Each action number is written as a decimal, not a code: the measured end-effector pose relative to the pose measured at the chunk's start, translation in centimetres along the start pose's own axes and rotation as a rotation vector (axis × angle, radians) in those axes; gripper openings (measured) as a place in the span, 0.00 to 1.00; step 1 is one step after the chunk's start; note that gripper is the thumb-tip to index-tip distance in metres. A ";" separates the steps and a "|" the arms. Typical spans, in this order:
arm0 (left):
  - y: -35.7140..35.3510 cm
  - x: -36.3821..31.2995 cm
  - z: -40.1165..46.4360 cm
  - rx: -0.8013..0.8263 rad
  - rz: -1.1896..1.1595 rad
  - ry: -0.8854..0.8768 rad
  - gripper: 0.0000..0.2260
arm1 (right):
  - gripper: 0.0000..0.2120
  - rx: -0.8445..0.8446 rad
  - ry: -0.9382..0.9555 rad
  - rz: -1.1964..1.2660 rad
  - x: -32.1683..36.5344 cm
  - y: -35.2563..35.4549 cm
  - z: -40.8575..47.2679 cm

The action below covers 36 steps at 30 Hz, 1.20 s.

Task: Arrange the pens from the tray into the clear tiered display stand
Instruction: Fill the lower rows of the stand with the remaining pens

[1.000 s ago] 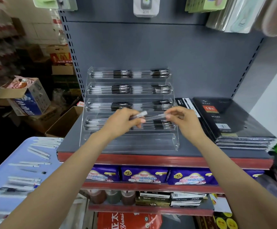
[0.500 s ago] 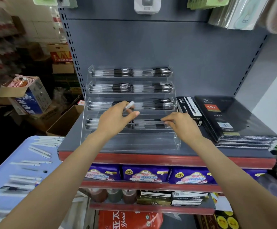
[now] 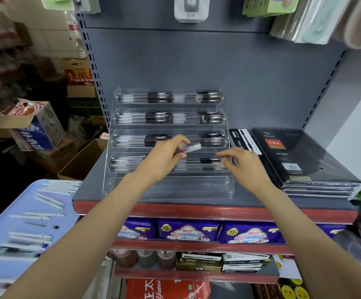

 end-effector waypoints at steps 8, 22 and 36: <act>-4.3 -2.5 3.5 0.082 0.167 -0.058 0.06 | 0.26 0.080 -0.209 0.274 -2.8 -0.3 -0.6; -4.2 -0.5 2.0 0.149 0.177 -0.030 0.11 | 0.28 0.071 -0.269 0.539 -4.2 -2.1 -1.2; -4.7 -1.7 1.7 0.117 0.056 -0.034 0.12 | 0.21 -0.132 -0.315 0.308 -2.6 -1.5 -2.8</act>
Point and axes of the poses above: each hand's wrist, its own z-axis towards the middle knuckle, its own y-axis out of the back of the hand, x = y × z, the point moved 9 cm from there along z, towards the middle knuckle, and after that the axes turned 3 degrees about -y, right-handed, at the moved point
